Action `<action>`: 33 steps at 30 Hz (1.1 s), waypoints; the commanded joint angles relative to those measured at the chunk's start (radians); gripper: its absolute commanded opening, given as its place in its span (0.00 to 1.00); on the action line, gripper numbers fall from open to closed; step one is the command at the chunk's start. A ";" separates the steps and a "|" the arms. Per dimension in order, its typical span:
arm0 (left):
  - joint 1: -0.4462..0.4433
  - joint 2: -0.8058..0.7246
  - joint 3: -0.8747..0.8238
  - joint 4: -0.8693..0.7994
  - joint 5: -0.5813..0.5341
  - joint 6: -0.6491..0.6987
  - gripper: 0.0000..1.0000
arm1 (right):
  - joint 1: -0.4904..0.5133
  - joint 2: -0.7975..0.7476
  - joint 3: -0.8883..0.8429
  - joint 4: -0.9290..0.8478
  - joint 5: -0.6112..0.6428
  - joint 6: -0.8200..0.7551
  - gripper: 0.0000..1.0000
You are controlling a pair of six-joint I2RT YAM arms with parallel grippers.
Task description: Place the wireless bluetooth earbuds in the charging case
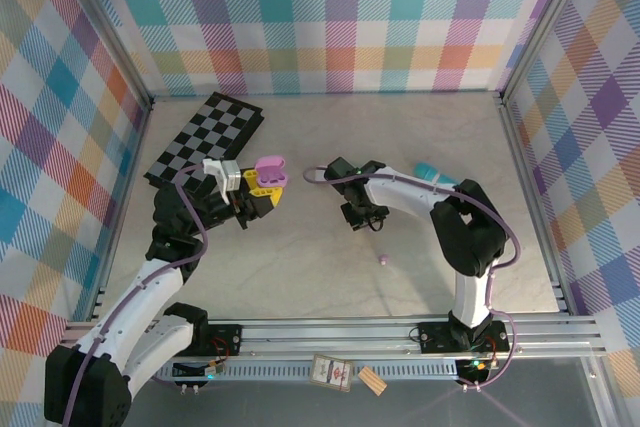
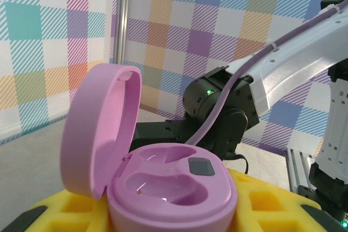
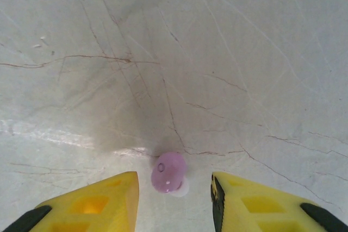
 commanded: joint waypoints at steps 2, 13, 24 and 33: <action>0.012 -0.015 -0.010 0.022 0.002 -0.012 0.27 | 0.011 0.025 0.035 -0.036 0.010 0.013 0.41; 0.014 -0.017 -0.009 0.019 0.007 -0.012 0.27 | 0.014 0.080 0.048 -0.043 0.028 -0.003 0.39; 0.015 -0.011 -0.009 0.021 0.009 -0.011 0.27 | 0.014 0.063 0.049 -0.085 0.074 -0.006 0.36; 0.015 -0.010 -0.008 0.021 0.013 -0.011 0.27 | 0.014 0.075 0.053 -0.083 0.080 -0.009 0.30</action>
